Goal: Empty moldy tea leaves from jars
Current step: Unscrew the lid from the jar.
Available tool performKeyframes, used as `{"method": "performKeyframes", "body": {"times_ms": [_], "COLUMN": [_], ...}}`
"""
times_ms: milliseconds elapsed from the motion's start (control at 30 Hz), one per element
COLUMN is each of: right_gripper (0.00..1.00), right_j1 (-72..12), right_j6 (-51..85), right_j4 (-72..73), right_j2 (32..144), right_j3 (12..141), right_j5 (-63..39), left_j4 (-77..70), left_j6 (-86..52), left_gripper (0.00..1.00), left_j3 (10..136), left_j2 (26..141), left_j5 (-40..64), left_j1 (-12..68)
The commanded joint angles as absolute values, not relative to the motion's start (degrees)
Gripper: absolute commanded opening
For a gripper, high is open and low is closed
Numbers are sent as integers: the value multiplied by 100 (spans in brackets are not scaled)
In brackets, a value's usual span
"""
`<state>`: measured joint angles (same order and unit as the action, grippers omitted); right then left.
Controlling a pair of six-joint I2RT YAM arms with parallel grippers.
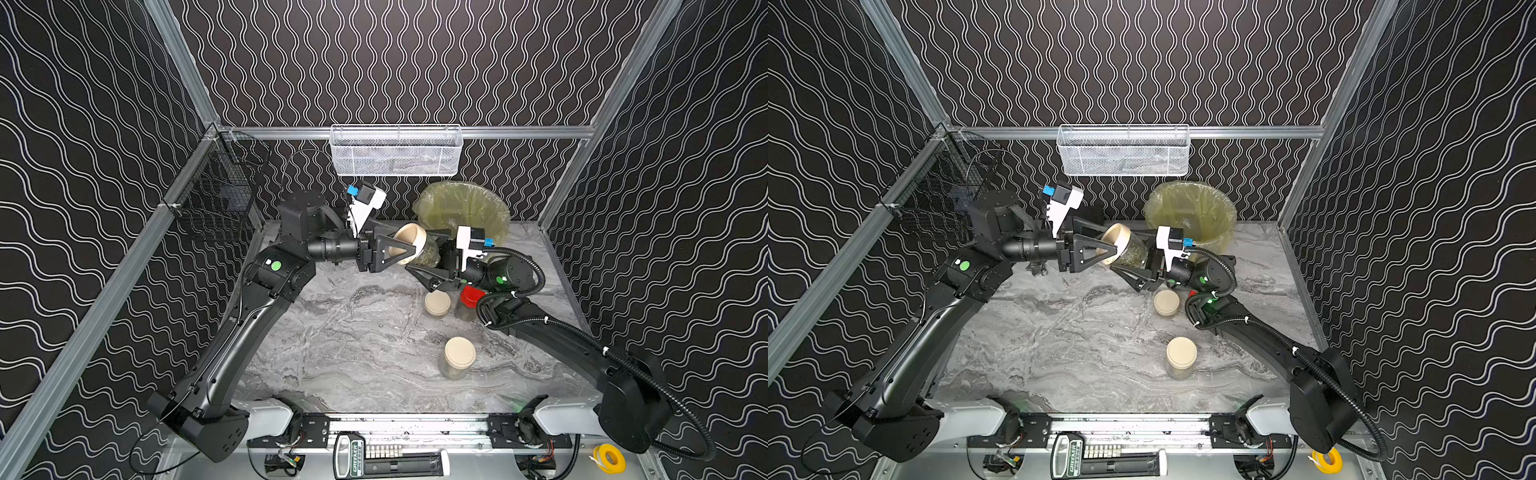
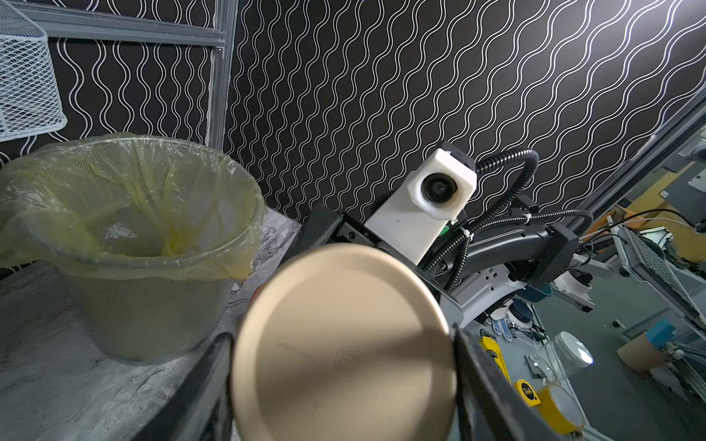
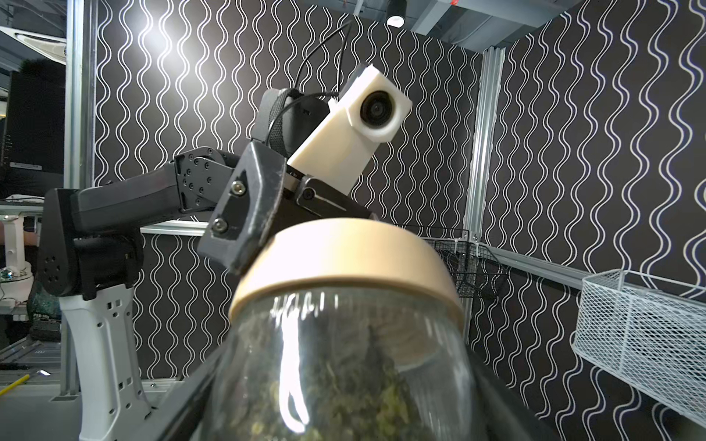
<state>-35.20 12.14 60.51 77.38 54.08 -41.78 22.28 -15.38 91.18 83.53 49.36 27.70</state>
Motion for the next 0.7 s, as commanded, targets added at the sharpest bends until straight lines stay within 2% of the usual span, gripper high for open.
{"method": "performKeyframes", "body": {"times_ms": [0, 167, 400, 667], "right_gripper": [20, 20, 21, 21], "right_j1": [-3542, -3542, -3546, -3548], "right_j6": [847, 38, -504, -344], "right_j4": [6048, 5697, 5396, 5544], "right_j2": [7734, 7616, 7473, 7479], "right_j3": [5500, 5406, 5398, 5370], "right_j5": [-4047, -3529, -3218, -3381], "left_j4": [2015, 2321, 2645, 2329], "left_j6": [-2117, -3070, -3369, -3237], "left_gripper": [59, 56, 65, 96], "left_j3": [9064, 9170, 9225, 9119], "left_j2": [8352, 8297, 8231, 8266], "left_j5": [4903, 4265, 3994, 4454], "left_j1": [2777, 2773, 2777, 2784]}}
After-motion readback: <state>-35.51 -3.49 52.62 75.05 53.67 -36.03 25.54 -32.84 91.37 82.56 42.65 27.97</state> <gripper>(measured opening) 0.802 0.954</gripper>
